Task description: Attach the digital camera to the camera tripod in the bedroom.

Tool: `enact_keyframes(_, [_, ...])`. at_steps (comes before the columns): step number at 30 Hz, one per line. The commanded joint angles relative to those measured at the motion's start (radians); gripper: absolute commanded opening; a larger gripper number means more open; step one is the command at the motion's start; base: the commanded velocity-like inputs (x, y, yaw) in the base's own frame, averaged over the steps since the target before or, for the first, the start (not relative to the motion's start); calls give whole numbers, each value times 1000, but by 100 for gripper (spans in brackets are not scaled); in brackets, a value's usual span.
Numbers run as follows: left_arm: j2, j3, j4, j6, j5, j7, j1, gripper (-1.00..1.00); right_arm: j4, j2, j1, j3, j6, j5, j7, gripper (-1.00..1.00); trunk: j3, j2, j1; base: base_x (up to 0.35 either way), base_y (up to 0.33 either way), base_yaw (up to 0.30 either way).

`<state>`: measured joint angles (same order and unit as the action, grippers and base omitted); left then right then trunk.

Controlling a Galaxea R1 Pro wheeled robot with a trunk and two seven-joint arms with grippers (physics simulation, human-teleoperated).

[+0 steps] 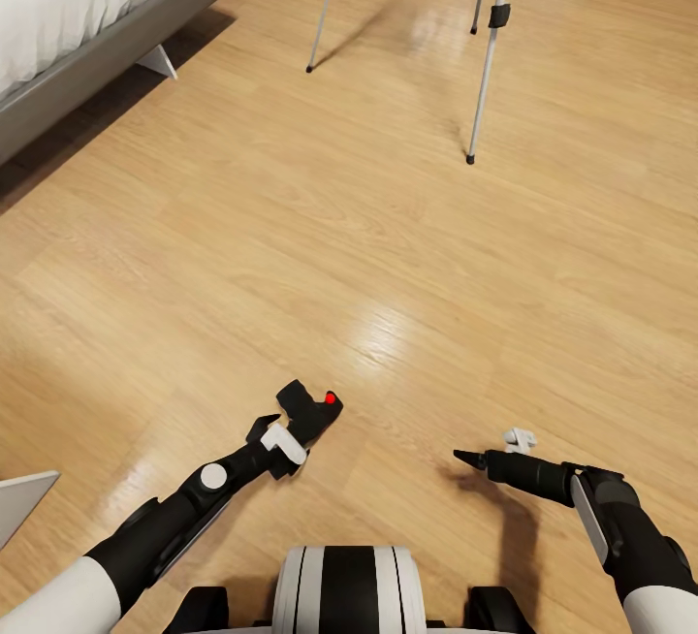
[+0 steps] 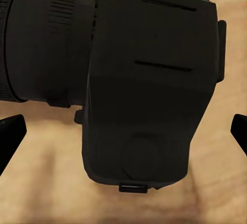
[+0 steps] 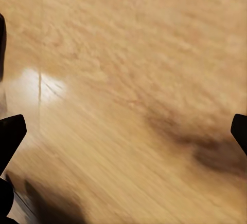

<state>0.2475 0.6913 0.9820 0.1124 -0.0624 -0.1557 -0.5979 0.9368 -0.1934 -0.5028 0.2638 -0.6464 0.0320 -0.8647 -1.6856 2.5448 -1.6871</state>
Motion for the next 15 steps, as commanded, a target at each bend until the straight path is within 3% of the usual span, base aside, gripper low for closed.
enact_keyframes(1, [1,2,1,7,-7,-1,-1,100,0,0,0,2,-8,3,-2,100,-1,0,0,0,0,0])
enact_keyframes(15, [-3,3,-34,15,-5,1,-1,100,0,0,0,2,-7,5,-2,100,-1,0,0,0,0,0])
